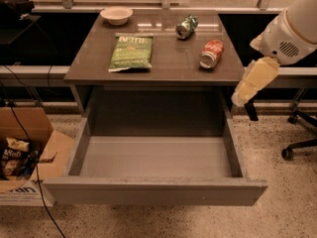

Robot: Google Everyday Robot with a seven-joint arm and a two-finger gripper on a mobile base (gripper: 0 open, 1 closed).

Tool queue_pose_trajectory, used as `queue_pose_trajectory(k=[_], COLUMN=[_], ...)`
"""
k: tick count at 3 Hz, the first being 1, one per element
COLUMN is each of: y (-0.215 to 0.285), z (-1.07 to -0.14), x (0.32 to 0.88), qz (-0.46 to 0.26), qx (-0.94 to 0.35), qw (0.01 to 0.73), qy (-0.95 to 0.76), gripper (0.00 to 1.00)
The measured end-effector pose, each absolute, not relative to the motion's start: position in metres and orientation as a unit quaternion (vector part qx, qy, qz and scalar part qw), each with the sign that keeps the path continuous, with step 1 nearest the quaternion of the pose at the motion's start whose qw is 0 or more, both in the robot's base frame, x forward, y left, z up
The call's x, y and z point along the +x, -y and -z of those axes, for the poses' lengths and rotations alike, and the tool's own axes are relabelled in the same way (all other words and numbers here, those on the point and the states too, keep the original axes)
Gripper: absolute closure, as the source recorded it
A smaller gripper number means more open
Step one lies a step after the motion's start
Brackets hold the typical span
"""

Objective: Place coke can into top drawer

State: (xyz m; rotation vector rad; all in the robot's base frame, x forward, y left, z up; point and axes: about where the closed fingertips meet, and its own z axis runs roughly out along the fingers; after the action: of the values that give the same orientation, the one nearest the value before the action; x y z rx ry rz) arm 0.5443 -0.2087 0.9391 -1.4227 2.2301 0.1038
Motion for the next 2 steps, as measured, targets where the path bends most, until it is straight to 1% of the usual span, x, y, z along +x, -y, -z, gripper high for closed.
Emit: queue_pose_trajectory(k=[1, 2], y=[0.189, 0.167], z=[-0.937, -0.941], x=[0.573, 0.618], qz=[-0.049, -0.064], qx=[-0.498, -0.476], qw=[0.28, 0.324], qy=[-0.819, -0.815], gripper=[0.0, 0.0])
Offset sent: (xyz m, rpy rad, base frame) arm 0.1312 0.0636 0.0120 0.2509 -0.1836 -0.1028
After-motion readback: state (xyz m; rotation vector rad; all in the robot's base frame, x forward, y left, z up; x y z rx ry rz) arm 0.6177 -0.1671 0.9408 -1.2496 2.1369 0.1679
